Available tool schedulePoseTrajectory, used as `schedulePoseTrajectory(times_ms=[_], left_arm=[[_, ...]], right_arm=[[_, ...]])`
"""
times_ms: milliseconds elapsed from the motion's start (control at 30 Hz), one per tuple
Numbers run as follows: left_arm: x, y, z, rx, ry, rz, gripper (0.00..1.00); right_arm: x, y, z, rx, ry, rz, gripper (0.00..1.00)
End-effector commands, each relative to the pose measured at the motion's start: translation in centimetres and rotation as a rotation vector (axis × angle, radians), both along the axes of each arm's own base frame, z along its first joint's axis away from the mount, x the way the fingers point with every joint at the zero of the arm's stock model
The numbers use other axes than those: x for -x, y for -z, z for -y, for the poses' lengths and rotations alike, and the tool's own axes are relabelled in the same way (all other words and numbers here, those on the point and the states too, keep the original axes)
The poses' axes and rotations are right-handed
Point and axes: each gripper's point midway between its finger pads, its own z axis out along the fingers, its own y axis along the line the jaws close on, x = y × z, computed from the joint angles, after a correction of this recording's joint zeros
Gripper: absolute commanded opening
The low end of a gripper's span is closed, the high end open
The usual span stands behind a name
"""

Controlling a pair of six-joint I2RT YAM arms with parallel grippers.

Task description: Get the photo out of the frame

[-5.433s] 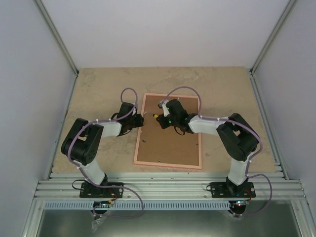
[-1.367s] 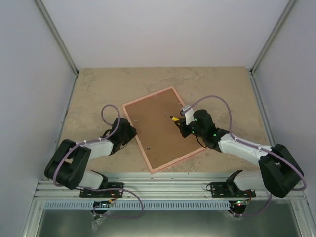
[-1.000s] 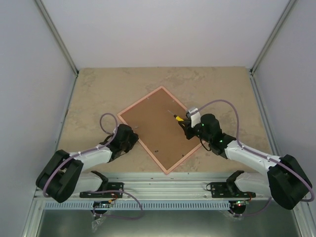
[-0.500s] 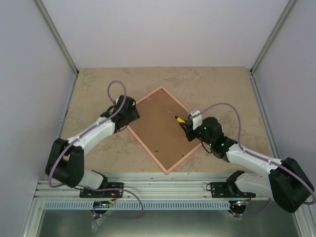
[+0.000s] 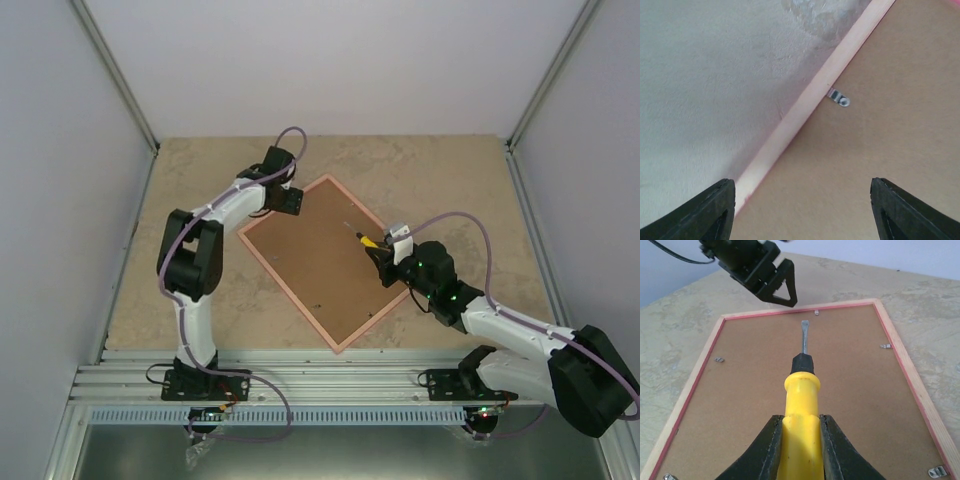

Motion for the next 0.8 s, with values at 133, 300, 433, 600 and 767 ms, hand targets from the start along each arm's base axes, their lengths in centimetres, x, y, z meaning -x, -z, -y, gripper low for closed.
schedulePoseTrajectory(times_ms=[133, 300, 433, 600, 767], left_arm=[[-2.5, 3.3, -2.0, 0.025, 0.127, -0.113, 0.75], [-3.0, 5.0, -2.1, 0.053, 0.143, -0.154, 0.72], [-3.1, 5.9, -1.8, 0.076, 0.156, -0.18, 0.69], [-2.9, 6.8, -1.9, 0.075, 0.15, -0.205, 0.59], [-2.5, 6.3, -1.6, 0.101, 0.147, -0.214, 0.45]], right_arm=[[-0.5, -0.6, 0.0, -0.009, 0.011, 0.042, 0.0], [-0.6, -0.2, -0.1, -0.002, 0.008, 0.037, 0.0], [-0.7, 0.0, -0.1, 0.005, 0.008, 0.032, 0.01], [-0.8, 0.1, -0.1, 0.01, 0.01, 0.03, 0.01], [-0.8, 0.0, -0.1, 0.009, 0.01, 0.034, 0.01]])
